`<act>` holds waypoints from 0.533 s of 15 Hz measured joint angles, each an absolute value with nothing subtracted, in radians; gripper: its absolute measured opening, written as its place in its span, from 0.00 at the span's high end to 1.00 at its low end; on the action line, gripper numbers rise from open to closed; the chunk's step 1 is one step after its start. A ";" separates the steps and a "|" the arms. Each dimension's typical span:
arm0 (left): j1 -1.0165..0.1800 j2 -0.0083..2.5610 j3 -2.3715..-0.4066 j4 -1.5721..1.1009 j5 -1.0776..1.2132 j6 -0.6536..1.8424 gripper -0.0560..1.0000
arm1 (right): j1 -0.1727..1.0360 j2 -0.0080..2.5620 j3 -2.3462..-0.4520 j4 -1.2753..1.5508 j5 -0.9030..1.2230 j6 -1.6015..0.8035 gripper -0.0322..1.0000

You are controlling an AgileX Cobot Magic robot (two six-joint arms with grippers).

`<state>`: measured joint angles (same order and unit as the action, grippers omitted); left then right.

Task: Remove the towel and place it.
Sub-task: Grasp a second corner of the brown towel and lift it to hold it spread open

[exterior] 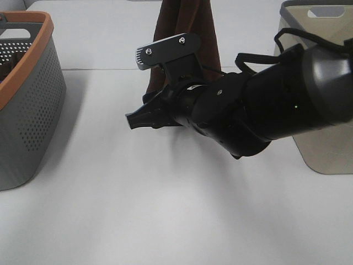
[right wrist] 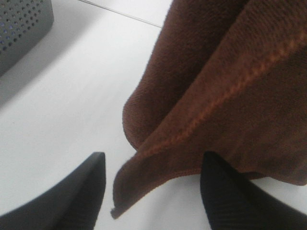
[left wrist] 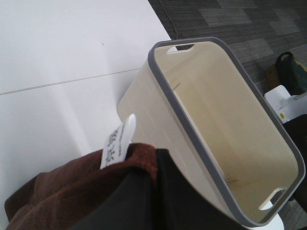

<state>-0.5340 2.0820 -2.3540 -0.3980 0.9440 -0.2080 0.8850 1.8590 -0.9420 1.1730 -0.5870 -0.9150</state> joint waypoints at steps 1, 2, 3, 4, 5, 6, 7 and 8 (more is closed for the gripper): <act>-0.534 2.082 -2.354 -0.398 0.944 -0.208 0.95 | 0.872 1.872 -0.948 1.173 -0.575 -0.915 0.42; -0.534 2.082 -2.354 -0.398 0.944 -0.208 0.95 | 0.872 1.872 -0.948 1.173 -0.575 -0.915 0.42; -0.534 2.082 -2.354 -0.398 0.944 -0.208 0.95 | 0.860 1.895 -0.976 1.154 -0.538 -0.915 0.42; -0.534 2.082 -2.354 -0.398 0.944 -0.208 0.95 | 0.860 1.895 -0.976 1.154 -0.538 -0.915 0.42; -0.534 2.082 -2.354 -0.398 0.944 -0.208 0.95 | 0.859 1.906 -0.997 1.134 -0.524 -0.915 0.42; -0.534 2.082 -2.354 -0.398 0.944 -0.208 0.95 | 0.859 1.917 -1.011 1.135 -0.525 -0.915 0.42; -0.534 2.082 -2.354 -0.398 0.944 -0.206 0.95 | 0.840 1.937 -1.013 1.164 -0.524 -0.915 0.42; -0.534 2.082 -2.354 -0.398 0.944 -0.196 0.95 | 0.831 1.943 -1.013 1.180 -0.525 -0.916 0.42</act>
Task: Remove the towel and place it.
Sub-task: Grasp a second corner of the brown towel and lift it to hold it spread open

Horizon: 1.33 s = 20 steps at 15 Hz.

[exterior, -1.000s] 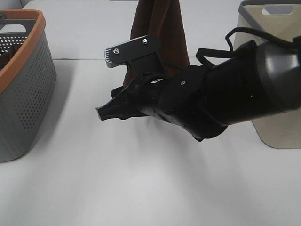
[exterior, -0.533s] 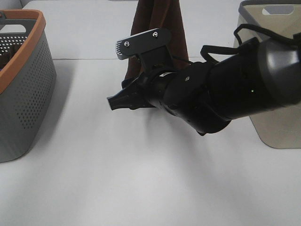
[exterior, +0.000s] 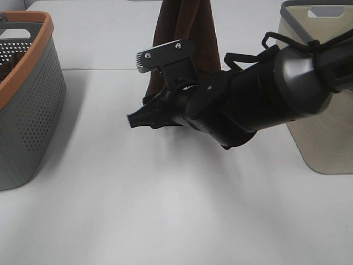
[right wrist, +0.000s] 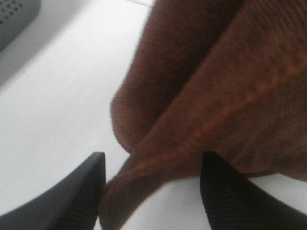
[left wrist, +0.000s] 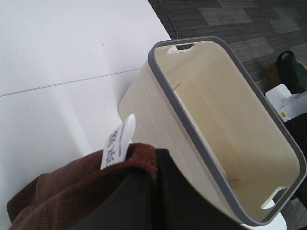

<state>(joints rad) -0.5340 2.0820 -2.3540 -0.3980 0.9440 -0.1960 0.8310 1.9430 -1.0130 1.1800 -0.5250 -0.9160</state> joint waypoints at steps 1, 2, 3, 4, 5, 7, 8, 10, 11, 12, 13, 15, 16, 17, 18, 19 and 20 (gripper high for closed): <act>-0.534 2.082 -2.354 -0.398 0.944 -0.188 0.95 | 0.805 1.954 -1.013 1.211 -0.525 -0.917 0.42; -0.534 2.082 -2.354 -0.398 0.944 -0.188 0.95 | 0.792 1.957 -1.013 1.219 -0.526 -0.918 0.42; -0.534 2.082 -2.354 -0.398 0.944 -0.186 0.95 | 0.789 1.957 -1.013 1.219 -0.526 -0.924 0.47; -0.534 2.082 -2.354 -0.398 0.944 -0.186 0.95 | 0.789 1.957 -1.016 1.218 -0.524 -0.927 0.55; -0.534 2.082 -2.354 -0.398 0.944 -0.186 0.95 | 0.789 1.957 -1.019 1.215 -0.514 -0.932 0.65; -0.534 2.082 -2.354 -0.398 0.944 -0.186 0.95 | 0.789 1.957 -1.023 1.197 -0.483 -0.936 0.87; -0.534 2.082 -2.354 -0.397 0.944 -0.185 0.95 | 0.789 1.957 -1.023 1.191 -0.466 -0.943 0.96; -0.534 2.082 -2.354 -0.386 0.944 -0.185 0.95 | 0.789 1.948 -1.023 1.200 -0.423 -0.973 0.97; -0.534 2.082 -2.354 -0.356 0.944 -0.182 0.95 | 0.789 1.927 -1.023 1.229 -0.400 -1.006 0.97; -0.534 2.082 -2.354 -0.325 0.944 -0.182 0.95 | 0.789 1.892 -1.020 1.277 -0.388 -1.058 0.97; -0.534 2.082 -2.354 -0.289 0.944 -0.182 0.95 | 0.789 1.852 -1.008 1.330 -0.381 -1.123 0.97; -0.534 2.082 -2.354 -0.221 0.944 -0.182 0.95 | 0.789 1.774 -0.979 1.460 -0.371 -1.266 0.97; -0.534 2.082 -2.354 -0.180 0.944 -0.182 0.95 | 0.789 1.733 -0.968 1.535 -0.367 -1.351 0.97; -0.534 2.082 -2.354 -0.145 0.948 -0.182 0.95 | 0.789 1.695 -0.963 1.632 -0.369 -1.459 0.97; -0.534 2.082 -2.354 -0.112 0.963 -0.182 0.95 | 0.789 1.665 -0.962 1.699 -0.378 -1.576 0.97; -0.532 2.082 -2.354 -0.091 0.989 -0.182 0.95 | 0.789 1.637 -0.962 1.719 -0.396 -1.646 0.97; -0.523 2.082 -2.354 -0.082 1.028 -0.182 0.95 | 0.789 1.607 -0.962 1.732 -0.429 -1.694 0.97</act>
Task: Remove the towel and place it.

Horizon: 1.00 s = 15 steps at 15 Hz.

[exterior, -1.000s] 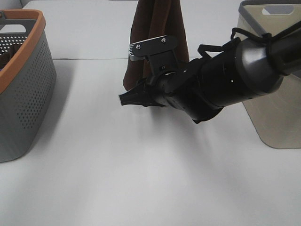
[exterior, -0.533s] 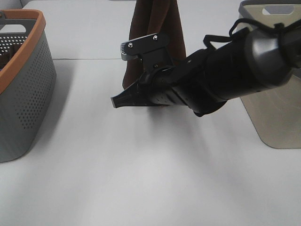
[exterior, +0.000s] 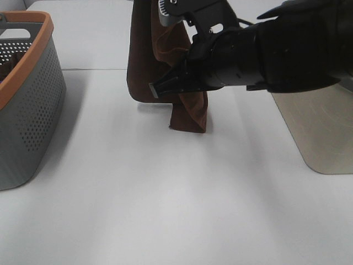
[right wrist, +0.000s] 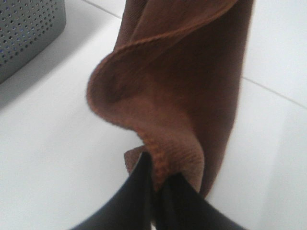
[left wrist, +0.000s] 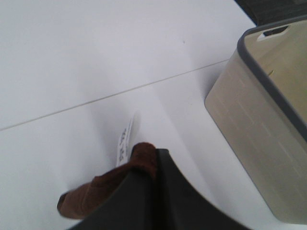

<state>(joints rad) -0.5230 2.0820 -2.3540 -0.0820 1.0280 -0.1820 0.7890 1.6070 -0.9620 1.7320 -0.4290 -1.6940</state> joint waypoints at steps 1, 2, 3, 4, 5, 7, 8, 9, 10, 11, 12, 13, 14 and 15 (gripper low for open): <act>-0.506 2.082 -2.354 -0.087 1.075 -0.182 0.95 | 0.789 1.582 -0.962 1.734 -0.457 -1.727 0.97; -0.482 2.082 -2.354 -0.101 1.115 -0.182 0.95 | 0.788 1.560 -0.962 1.735 -0.464 -1.769 0.97; -0.453 2.082 -2.354 -0.123 1.155 -0.182 0.95 | 0.788 1.550 -0.962 1.737 -0.450 -1.798 0.97; -0.422 2.082 -2.354 -0.163 1.191 -0.182 0.95 | 0.787 1.548 -0.962 1.739 -0.407 -1.813 0.97; -0.395 2.082 -2.354 -0.211 1.210 -0.182 0.95 | 0.786 1.552 -0.962 1.741 -0.328 -1.815 0.97; -0.372 2.082 -2.354 -0.281 1.214 -0.169 0.95 | 0.786 1.564 -0.962 1.746 -0.183 -1.817 0.97; -0.367 2.082 -2.354 -0.316 1.215 -0.155 0.95 | 0.786 1.568 -0.961 1.746 -0.091 -1.822 0.97; -0.364 2.082 -2.354 -0.342 1.216 -0.144 0.95 | 0.786 1.568 -0.959 1.747 0.010 -1.823 0.97; -0.364 2.082 -2.354 -0.354 1.217 -0.140 0.95 | 0.786 1.568 -0.959 1.746 0.111 -1.814 0.97; -0.364 2.082 -2.354 -0.363 1.217 -0.139 0.95 | 0.786 1.568 -0.958 1.712 0.199 -1.778 0.97; -0.364 2.082 -2.354 -0.368 1.217 -0.138 0.95 | 0.786 1.568 -0.957 1.636 0.282 -1.710 0.97; -0.364 2.082 -2.354 -0.368 1.219 -0.138 0.95 | 0.786 1.568 -0.957 1.520 0.357 -1.606 0.97; -0.364 2.082 -2.354 -0.368 1.219 -0.137 0.95 | 0.786 1.568 -0.957 1.357 0.423 -1.444 0.97; -0.364 2.082 -2.354 -0.368 1.222 -0.132 0.95 | 0.786 1.568 -0.957 1.183 0.453 -1.258 0.97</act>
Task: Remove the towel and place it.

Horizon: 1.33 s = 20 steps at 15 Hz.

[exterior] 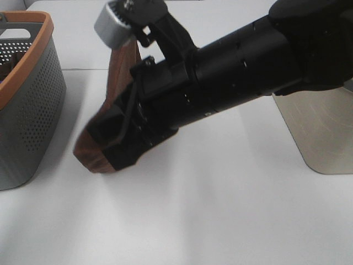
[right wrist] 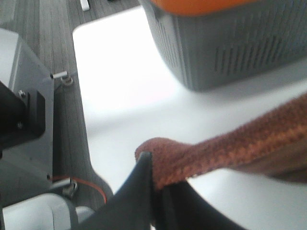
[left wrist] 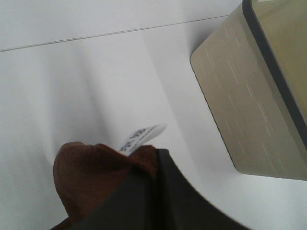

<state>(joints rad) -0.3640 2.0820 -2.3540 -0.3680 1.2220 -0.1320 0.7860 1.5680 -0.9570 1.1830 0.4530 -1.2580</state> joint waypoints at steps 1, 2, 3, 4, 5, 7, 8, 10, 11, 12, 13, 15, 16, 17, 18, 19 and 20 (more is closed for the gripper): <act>-0.364 2.082 -2.354 -0.368 1.229 -0.125 0.95 | 0.786 1.568 -0.957 0.965 0.453 -1.020 0.97; -0.364 2.082 -2.354 -0.368 1.231 -0.118 0.95 | 0.786 1.568 -0.957 0.748 0.435 -0.786 0.97; -0.364 2.082 -2.354 -0.364 1.231 -0.111 0.95 | 0.786 1.568 -0.957 0.519 0.416 -0.518 0.97; -0.364 2.082 -2.354 -0.349 1.231 -0.107 0.95 | 0.786 1.568 -0.957 0.265 0.403 -0.280 0.97; -0.364 2.082 -2.354 -0.331 1.231 -0.107 0.95 | 0.786 1.568 -0.957 0.019 0.395 -0.029 0.97; -0.364 2.082 -2.354 -0.264 1.231 -0.107 0.95 | 0.757 1.568 -0.988 -0.348 0.427 0.362 0.97; -0.364 2.082 -2.354 -0.221 1.231 -0.107 0.95 | 0.727 1.568 -1.020 -0.493 0.444 0.478 0.97; -0.364 2.082 -2.354 -0.155 1.230 -0.107 0.95 | 0.602 1.568 -1.134 -0.641 0.426 0.553 0.97; -0.364 2.082 -2.354 -0.148 1.205 -0.107 0.95 | 0.559 1.571 -1.172 -0.646 0.404 0.552 0.97; -0.364 2.083 -2.354 -0.145 1.159 -0.107 0.95 | 0.517 1.580 -1.213 -0.653 0.378 0.550 0.97; -0.364 2.087 -2.354 -0.145 1.102 -0.107 0.95 | 0.475 1.598 -1.258 -0.654 0.345 0.540 0.97; -0.364 2.106 -2.354 -0.115 0.973 -0.107 0.95 | 0.428 1.663 -1.350 -0.656 0.287 0.492 0.97; -0.364 2.122 -2.354 -0.090 0.903 -0.107 0.95 | 0.415 1.702 -1.399 -0.661 0.277 0.469 0.97; -0.364 2.139 -2.354 -0.053 0.821 -0.107 0.95 | 0.400 1.746 -1.458 -0.673 0.277 0.453 0.97; -0.364 2.145 -2.354 -0.032 0.780 -0.105 0.95 | 0.394 1.771 -1.488 -0.681 0.276 0.446 0.97; -0.364 2.162 -2.354 0.008 0.712 -0.104 0.95 | 0.378 1.820 -1.545 -0.689 0.273 0.443 0.97; -0.364 2.181 -2.354 0.049 0.647 -0.104 0.95 | 0.364 1.864 -1.605 -0.698 0.269 0.443 0.97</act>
<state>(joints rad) -0.3640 2.1810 -2.3540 0.0490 0.6470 -0.1040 0.3640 1.8640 -1.6050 -0.6980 0.2690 0.4430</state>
